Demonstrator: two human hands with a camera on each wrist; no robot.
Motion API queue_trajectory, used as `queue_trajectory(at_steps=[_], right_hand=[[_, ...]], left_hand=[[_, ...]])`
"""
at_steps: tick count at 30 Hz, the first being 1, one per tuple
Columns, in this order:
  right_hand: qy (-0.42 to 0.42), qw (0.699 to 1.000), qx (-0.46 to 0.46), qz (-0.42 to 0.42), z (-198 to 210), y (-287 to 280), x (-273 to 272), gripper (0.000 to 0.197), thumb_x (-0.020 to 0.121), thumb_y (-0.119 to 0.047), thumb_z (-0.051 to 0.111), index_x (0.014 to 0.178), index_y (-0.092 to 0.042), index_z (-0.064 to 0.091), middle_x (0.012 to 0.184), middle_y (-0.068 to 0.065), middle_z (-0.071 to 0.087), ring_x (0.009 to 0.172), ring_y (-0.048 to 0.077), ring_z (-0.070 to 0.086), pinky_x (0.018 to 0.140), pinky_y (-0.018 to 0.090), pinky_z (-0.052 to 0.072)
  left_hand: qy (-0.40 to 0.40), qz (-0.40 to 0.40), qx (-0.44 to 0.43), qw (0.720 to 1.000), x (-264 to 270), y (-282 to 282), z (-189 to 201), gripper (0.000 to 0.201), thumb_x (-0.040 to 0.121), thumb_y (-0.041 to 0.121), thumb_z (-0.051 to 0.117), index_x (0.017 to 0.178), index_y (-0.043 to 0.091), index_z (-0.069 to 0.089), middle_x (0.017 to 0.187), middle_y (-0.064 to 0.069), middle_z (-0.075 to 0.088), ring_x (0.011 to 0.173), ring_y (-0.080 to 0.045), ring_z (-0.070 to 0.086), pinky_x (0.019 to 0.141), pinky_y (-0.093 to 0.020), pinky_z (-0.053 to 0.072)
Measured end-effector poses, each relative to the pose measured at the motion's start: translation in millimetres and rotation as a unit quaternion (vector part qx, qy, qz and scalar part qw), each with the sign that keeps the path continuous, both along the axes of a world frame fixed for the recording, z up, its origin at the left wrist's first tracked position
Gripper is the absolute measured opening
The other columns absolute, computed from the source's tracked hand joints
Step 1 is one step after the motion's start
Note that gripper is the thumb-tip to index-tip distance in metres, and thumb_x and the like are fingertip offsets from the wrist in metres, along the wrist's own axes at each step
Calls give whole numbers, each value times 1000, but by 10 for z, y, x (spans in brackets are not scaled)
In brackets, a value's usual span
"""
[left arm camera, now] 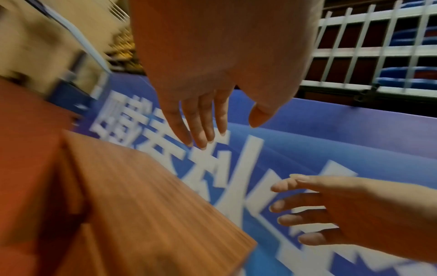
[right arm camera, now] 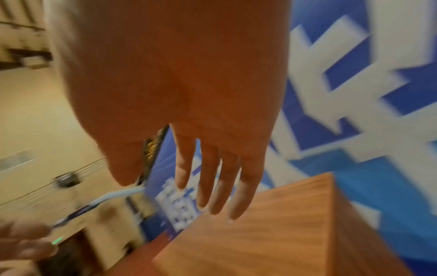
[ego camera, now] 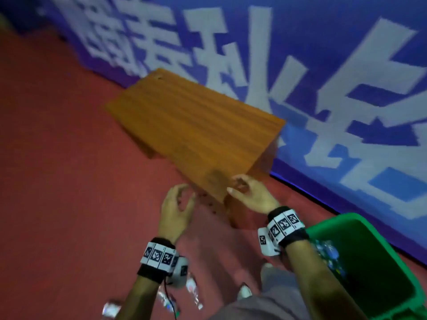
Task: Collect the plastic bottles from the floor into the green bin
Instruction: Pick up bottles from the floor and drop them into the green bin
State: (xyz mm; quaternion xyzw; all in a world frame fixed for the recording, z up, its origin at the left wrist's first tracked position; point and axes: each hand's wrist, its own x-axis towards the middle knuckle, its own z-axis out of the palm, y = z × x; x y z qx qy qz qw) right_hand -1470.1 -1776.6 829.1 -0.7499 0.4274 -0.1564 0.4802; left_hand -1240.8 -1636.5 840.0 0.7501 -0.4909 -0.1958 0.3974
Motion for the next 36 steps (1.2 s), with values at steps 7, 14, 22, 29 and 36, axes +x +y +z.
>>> queue_trajectory(at_steps=[7,14,22,29,36], right_hand=[[44,961,14,274,39,697,1769,53,91,-48,70,137,-29,55,132,-12,58,119,7,56,103,30,47],[56,888,7,456,-194,1429,3159,48,88,-52,71,131,-35,57,125,-10,62,115,7,59,98,27,44],[74,855,-1,514,-353,1419,4353,50,88,-53,70,132,-33,55,127,-3,60,119,16,58,104,40,48],[190,856,-8,480,-567,1102,4746,64,90,-55,67,143,-24,46,144,9,55,128,24,56,104,35,44],[266,853,36,447,-922,1189,4472,92,84,-63,70,156,-23,28,159,8,40,144,23,42,117,39,37]], left_hand=[[18,268,-3,963,857,1654,-99,28,94,27,69,121,20,63,114,7,65,103,-9,64,86,-39,58],[-5,468,36,883,1001,2922,-86,22,94,23,69,116,22,66,108,5,66,96,-9,65,78,-27,52],[-30,488,156,858,1746,3280,-70,42,93,47,60,126,20,60,119,4,64,101,-10,63,86,-32,53],[-70,411,270,868,2785,3188,-229,45,94,41,60,130,16,56,126,-5,60,107,-21,63,89,-38,55],[-41,265,408,873,3638,3260,-1190,48,93,42,60,132,15,52,134,-8,56,108,-30,65,92,-44,54]])
